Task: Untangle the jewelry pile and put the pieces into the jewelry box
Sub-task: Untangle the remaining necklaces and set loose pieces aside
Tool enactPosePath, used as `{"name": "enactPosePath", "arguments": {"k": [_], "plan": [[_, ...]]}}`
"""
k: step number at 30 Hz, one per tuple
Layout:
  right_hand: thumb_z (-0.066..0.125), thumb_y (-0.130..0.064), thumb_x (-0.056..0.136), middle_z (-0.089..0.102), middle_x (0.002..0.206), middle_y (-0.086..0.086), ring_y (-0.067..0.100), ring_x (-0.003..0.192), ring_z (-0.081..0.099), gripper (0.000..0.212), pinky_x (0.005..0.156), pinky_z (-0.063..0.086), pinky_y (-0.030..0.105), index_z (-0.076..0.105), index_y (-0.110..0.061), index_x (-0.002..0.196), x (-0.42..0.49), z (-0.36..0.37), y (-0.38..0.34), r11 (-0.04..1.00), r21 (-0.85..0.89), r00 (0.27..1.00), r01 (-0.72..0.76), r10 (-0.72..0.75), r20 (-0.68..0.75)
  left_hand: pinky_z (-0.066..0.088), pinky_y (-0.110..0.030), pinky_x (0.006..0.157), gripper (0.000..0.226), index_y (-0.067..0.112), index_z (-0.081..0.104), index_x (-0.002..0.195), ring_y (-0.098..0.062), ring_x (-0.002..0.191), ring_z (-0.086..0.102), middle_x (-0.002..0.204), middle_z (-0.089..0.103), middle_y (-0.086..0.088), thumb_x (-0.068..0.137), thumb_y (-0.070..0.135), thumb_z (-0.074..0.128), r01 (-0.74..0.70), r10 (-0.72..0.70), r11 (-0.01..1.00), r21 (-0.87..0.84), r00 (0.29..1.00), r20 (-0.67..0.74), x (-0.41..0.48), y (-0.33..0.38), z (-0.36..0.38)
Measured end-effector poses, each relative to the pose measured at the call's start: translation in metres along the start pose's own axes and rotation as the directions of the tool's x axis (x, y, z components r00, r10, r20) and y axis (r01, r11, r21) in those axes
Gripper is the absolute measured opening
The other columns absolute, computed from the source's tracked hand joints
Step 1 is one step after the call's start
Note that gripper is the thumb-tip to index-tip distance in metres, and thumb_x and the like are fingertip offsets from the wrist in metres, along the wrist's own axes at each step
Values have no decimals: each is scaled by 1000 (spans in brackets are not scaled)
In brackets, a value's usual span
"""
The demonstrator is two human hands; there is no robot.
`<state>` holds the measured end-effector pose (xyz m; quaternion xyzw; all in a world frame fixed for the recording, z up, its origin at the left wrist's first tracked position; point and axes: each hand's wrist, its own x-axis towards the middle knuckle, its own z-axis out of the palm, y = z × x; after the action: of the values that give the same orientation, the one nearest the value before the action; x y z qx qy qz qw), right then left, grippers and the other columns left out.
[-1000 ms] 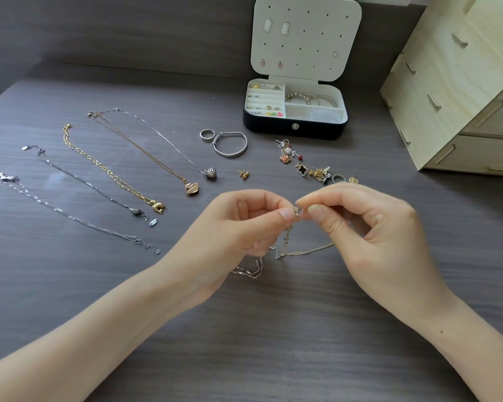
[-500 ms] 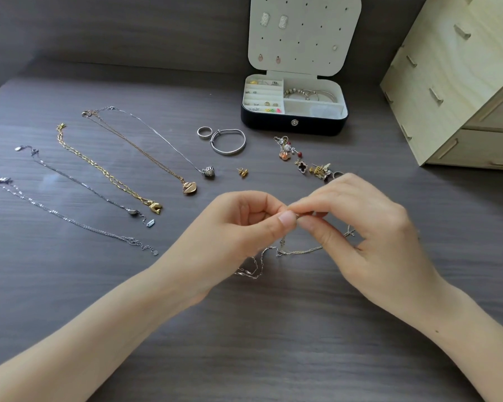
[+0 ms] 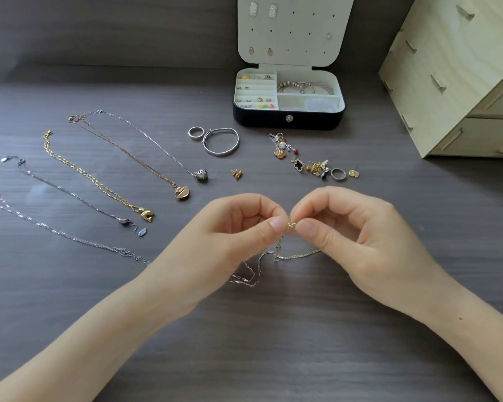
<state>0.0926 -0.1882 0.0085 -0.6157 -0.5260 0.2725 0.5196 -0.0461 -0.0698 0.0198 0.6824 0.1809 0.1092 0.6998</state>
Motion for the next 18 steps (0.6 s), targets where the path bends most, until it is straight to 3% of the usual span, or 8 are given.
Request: {"name": "enactPosePath", "arguments": {"k": [4, 9, 14, 18], "plan": [[52, -25, 90, 57, 75, -14, 3, 72, 54, 8, 69, 39, 9, 57, -22, 85, 0, 4, 1, 982, -157, 994, 105, -106, 3, 32, -9, 52, 13, 13, 58, 75, -2, 53, 36, 56, 45, 14, 83, 23, 53, -34, 34, 999, 6, 999, 16, 0, -1, 1], [49, -17, 91, 51, 79, -11, 4, 73, 47, 11, 71, 37, 10, 57, -12, 85, 0, 4, 2, 897, -381, 964, 225, -262, -48, 33, -10, 54, 15, 11, 54, 76, -4, 55, 37, 60, 45, 15, 85, 23, 51, -50, 50, 999, -3, 998, 43, -1, -2, 2], [49, -11, 91, 49, 80, -6, 8, 73, 44, 15, 69, 39, 19, 59, -2, 82, 1, 5, 5, 814, -492, 931, 308, -365, -22, 34, -10, 56, 15, 14, 55, 75, -3, 56, 38, 60, 45, 14, 86, 23, 51, -57, 57, 998, -2, 998, 41, -1, -3, 5], [50, -11, 91, 49, 81, -8, 9, 72, 44, 16, 69, 39, 19, 59, -1, 82, 1, 5, 5, 807, -504, 928, 309, -372, -25, 32, -13, 54, 15, 17, 57, 71, -5, 57, 36, 60, 46, 11, 85, 21, 52, -33, 37, 997, -75, 998, 44, -1, -3, 6]]}}
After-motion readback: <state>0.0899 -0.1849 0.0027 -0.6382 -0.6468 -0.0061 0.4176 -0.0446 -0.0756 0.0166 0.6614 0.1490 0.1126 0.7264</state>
